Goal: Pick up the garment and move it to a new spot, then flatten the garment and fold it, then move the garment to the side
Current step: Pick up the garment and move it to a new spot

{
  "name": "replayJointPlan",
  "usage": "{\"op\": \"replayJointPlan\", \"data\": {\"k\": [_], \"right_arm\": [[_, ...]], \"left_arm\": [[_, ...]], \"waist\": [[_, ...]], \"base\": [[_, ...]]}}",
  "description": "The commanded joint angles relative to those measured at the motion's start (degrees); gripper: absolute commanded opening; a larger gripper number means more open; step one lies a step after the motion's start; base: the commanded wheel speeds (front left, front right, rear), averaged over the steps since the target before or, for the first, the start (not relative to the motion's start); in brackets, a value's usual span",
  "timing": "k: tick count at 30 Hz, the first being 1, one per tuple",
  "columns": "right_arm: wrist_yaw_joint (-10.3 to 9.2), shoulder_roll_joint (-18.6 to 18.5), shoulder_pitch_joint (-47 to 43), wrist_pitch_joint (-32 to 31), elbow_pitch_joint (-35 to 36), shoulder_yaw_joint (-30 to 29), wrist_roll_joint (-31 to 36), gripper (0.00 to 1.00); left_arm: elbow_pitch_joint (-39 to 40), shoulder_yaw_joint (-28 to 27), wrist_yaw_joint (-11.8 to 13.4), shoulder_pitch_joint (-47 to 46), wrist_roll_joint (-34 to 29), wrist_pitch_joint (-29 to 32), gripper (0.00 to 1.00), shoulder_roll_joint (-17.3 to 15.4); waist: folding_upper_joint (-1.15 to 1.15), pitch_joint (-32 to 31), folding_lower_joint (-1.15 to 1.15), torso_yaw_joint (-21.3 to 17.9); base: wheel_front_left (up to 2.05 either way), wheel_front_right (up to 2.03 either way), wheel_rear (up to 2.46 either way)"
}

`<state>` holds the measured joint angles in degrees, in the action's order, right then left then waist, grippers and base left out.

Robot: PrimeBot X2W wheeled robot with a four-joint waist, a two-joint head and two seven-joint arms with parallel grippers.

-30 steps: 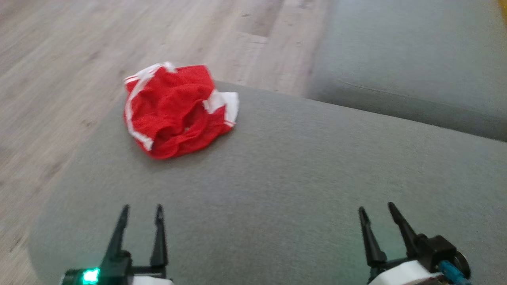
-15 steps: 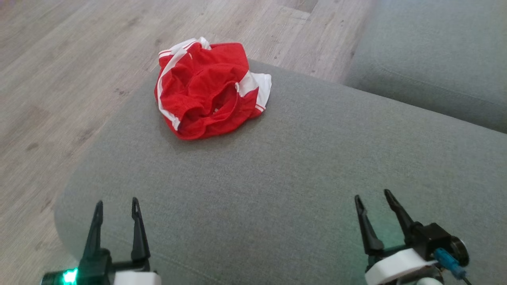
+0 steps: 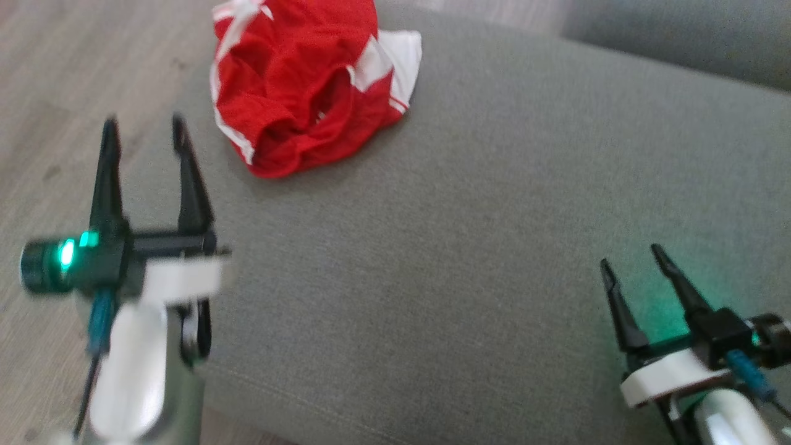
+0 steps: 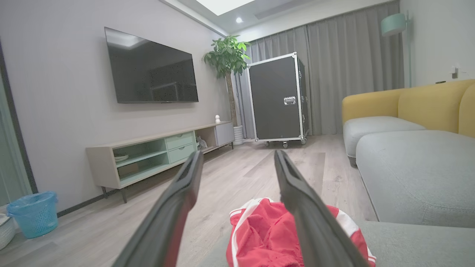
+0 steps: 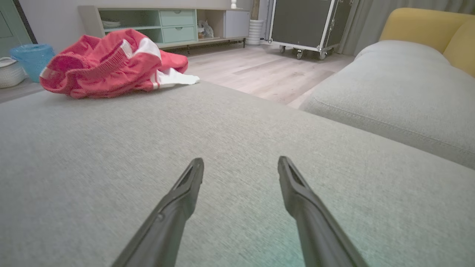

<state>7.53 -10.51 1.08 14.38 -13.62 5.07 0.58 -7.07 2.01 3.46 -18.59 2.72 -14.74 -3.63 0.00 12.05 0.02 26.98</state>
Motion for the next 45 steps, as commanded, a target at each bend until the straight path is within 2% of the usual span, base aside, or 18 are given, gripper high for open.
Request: {"op": "replayJointPlan", "data": {"k": [1,6,11,18,21,22,23,24,29,35,40,45], "right_arm": [[-0.04,-1.5,1.8,0.6,2.1,1.0,0.4,1.00],[-0.04,-5.2,3.0,0.6,4.2,0.2,0.1,1.00],[-0.04,-7.6,3.5,0.6,6.1,-0.9,-0.4,1.00],[-0.04,-9.9,4.1,0.6,8.0,-0.9,-1.2,1.00],[-0.04,-10.2,4.2,0.6,8.1,-0.9,-1.4,1.00],[-0.04,-10.2,4.2,0.6,8.1,-0.9,-1.4,1.00],[-0.04,-10.2,4.3,0.6,8.0,-0.9,-1.4,1.00],[-0.04,-10.1,4.3,0.6,8.0,-0.9,-1.5,1.00],[-0.04,-8.6,4.5,0.6,7.1,-0.8,-1.7,1.00],[-0.04,-4.2,6.1,0.6,5.5,0.9,-2.2,1.00],[-0.04,0.1,6.8,0.6,3.6,2.4,-2.6,1.00],[-0.04,3.5,6.2,0.6,2.6,3.3,-2.7,1.00]], "left_arm": [[-0.3,-1.7,-0.2,-4.4,0.5,-0.3,1.00,-1.3],[-15.6,-1.5,-1.1,-16.6,3.2,0.8,1.00,-0.7],[-29.6,-1.3,1.3,-25.1,4.6,2.1,1.00,0.1],[-47.1,-1.4,5.1,-31.1,7.3,4.1,1.00,0.6],[-52.6,-1.9,5.4,-32.7,8.4,3.7,1.00,0.6],[-52.6,-1.9,5.4,-32.7,8.4,3.7,1.00,0.6],[-53.4,-1.9,5.5,-33.2,8.4,2.7,0.40,0.5],[-54.1,-1.7,5.1,-33.6,8.3,1.9,0.00,0.3],[-51.9,-0.2,3.1,-35.6,6.8,-0.1,0.00,-1.5],[-39.4,1.8,1.1,-35.8,3.6,-0.2,0.00,-4.8],[-32.7,4.5,-2.4,-36.9,1.9,-0.2,0.00,-6.4],[-28.5,8.2,-6.4,-39.4,0.5,4.0,0.00,-7.3]], "waist": [[0.00,4.6,-0.02,-1.8],[0.00,9.3,-0.02,-2.5],[0.00,12.9,-0.02,-3.3],[0.00,16.2,-0.02,-4.9],[0.00,16.5,-0.02,-5.5],[0.00,16.5,-0.02,-5.5],[0.00,16.5,-0.02,-5.8],[0.00,16.3,-0.02,-5.9],[0.00,13.9,-0.02,-7.0],[0.00,8.0,-0.02,-10.5],[0.00,1.8,-0.02,-15.7],[0.00,-3.6,-0.02,-22.7]], "base": [[0.00,0.00,0.00],[0.00,0.00,0.00],[0.00,0.00,0.00],[0.00,0.00,0.00],[0.00,0.00,0.00],[0.00,0.00,0.00],[0.00,0.00,0.00],[0.00,0.00,0.00],[0.00,0.00,0.00],[0.00,0.00,0.00],[0.00,0.00,0.00],[0.00,0.00,0.00]]}}
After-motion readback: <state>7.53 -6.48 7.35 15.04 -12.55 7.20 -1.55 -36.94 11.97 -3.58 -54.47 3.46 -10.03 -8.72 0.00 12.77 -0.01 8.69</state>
